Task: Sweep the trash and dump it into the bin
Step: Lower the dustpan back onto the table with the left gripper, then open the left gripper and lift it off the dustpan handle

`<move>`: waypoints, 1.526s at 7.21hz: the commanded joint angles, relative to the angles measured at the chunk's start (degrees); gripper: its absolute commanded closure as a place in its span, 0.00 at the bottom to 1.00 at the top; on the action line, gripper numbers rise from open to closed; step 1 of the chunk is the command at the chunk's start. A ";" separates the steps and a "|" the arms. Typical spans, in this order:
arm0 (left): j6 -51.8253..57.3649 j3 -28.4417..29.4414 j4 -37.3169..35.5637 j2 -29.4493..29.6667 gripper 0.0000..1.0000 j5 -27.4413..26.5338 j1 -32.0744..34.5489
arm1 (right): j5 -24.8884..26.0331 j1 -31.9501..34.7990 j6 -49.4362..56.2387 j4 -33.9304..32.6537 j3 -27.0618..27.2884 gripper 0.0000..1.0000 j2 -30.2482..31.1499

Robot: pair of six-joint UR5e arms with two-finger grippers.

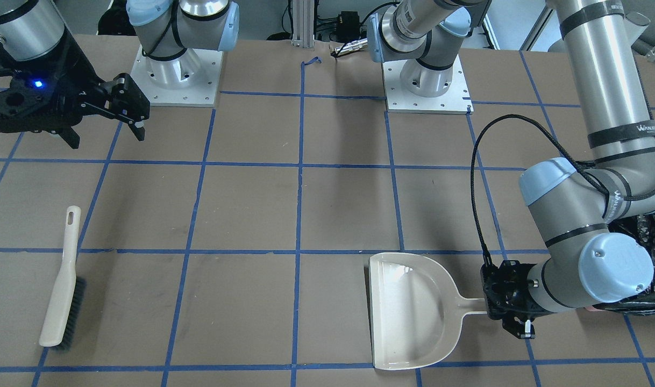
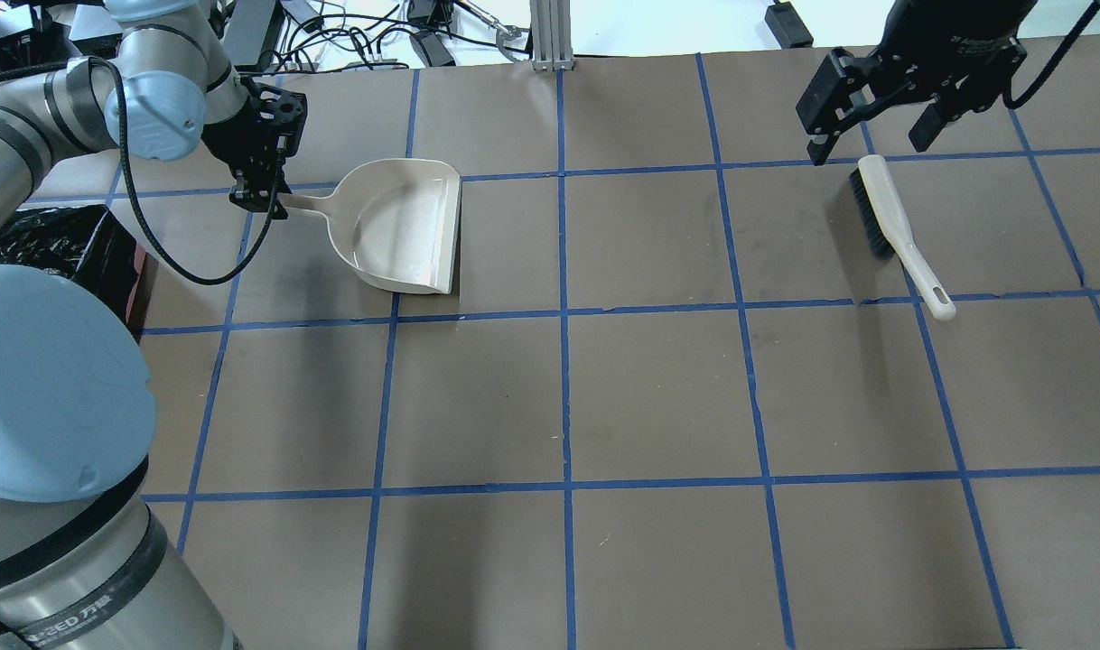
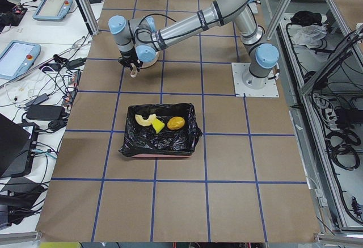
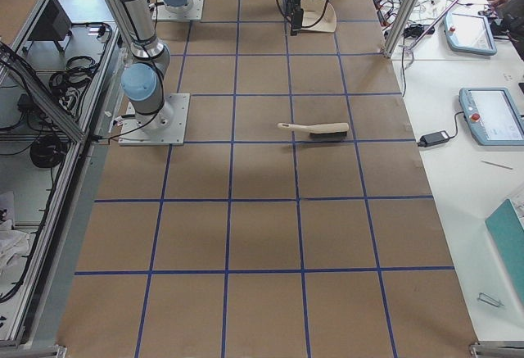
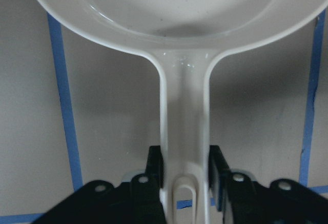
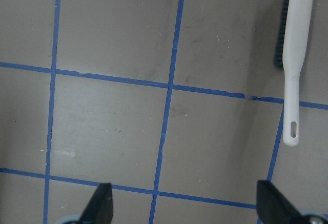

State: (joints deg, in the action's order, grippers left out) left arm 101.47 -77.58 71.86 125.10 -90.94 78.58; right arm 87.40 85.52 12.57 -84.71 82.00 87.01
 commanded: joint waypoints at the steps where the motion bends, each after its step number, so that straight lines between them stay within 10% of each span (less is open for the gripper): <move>1: -1.71 -0.12 0.73 -0.20 0.58 0.24 0.00 | -0.03 0.00 0.00 -0.02 0.00 0.00 0.00; 8: -7.76 1.19 9.59 -8.71 0.47 -0.63 1.48 | -0.03 0.00 0.00 -0.02 0.35 0.00 0.09; 11: -38.45 3.31 20.06 -17.41 0.42 0.06 2.81 | -0.38 0.00 0.00 0.07 0.35 0.00 0.09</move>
State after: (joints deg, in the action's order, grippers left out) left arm 76.52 -74.84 88.87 111.28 -91.01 81.14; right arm 87.17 85.52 12.57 -84.71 82.34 87.10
